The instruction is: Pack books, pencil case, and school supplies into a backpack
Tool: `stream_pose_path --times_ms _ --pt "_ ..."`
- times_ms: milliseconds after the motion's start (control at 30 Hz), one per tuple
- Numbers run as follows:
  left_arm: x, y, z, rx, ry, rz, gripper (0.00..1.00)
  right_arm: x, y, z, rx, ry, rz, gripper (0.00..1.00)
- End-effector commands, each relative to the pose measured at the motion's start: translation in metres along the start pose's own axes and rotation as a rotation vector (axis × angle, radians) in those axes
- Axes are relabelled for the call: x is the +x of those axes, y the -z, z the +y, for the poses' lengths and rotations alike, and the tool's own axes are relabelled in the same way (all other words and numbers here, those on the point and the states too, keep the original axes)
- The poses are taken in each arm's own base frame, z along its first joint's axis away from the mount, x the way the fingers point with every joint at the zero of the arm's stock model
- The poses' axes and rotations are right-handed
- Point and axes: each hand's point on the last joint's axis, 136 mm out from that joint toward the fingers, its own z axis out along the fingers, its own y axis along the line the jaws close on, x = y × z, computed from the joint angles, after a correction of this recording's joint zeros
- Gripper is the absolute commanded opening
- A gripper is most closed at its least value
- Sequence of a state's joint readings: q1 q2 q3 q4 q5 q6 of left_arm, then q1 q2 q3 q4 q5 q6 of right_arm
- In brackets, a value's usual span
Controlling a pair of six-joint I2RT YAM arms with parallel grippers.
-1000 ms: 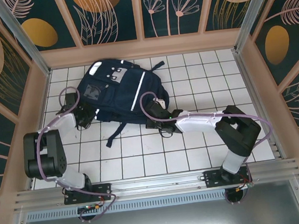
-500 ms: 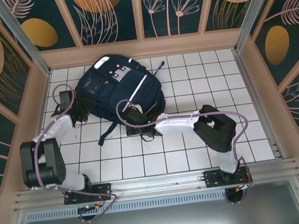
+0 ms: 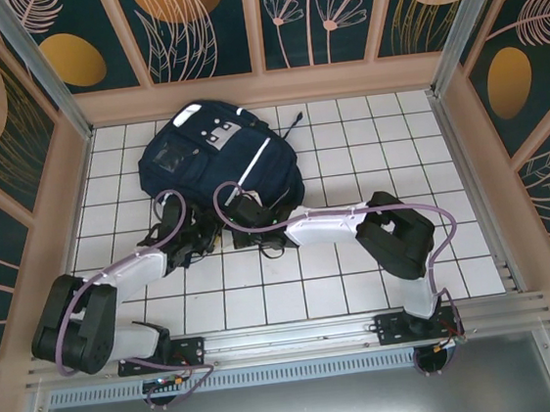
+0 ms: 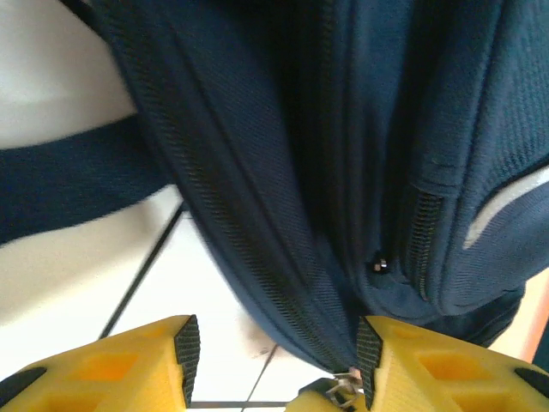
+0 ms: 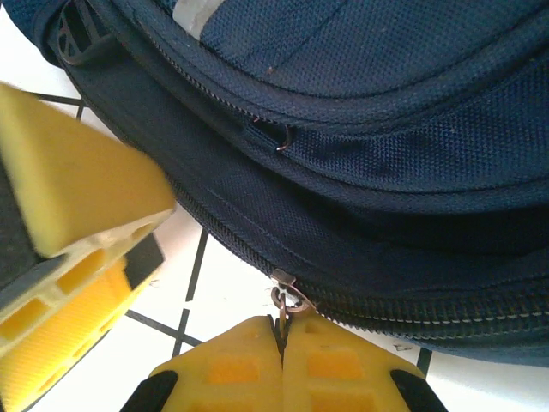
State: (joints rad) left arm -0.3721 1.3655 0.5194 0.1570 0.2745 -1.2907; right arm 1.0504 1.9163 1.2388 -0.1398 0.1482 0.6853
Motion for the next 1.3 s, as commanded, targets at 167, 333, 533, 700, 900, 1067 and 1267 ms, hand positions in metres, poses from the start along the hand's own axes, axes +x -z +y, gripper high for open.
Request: stream_pose_path --times_ms 167,333,533,700,900,1067,1267 --pt "0.0 -0.023 -0.023 0.045 0.005 -0.028 0.27 -0.003 0.015 -0.009 0.017 0.003 -0.012 0.0" --pt "-0.008 -0.016 -0.01 -0.014 0.02 -0.099 0.0 -0.006 0.02 -0.015 0.028 -0.017 -0.031 0.0" --pt "-0.024 0.007 0.0 -0.088 0.004 -0.212 0.0 -0.014 0.03 -0.046 0.108 -0.038 -0.056 0.0" --pt "-0.036 0.031 0.004 -0.111 -0.015 -0.309 0.0 -0.025 0.048 -0.102 0.202 -0.066 -0.085 0.0" --pt "-0.045 0.051 0.007 -0.116 -0.027 -0.361 0.0 -0.046 0.065 -0.166 0.328 -0.046 -0.131 0.0" --pt "-0.061 0.062 0.014 -0.14 -0.037 -0.375 0.0 -0.051 0.065 -0.164 0.319 0.018 -0.132 0.0" --pt "-0.104 0.075 0.02 -0.151 -0.069 -0.388 0.0 -0.025 0.058 -0.088 0.167 0.12 -0.102 0.0"
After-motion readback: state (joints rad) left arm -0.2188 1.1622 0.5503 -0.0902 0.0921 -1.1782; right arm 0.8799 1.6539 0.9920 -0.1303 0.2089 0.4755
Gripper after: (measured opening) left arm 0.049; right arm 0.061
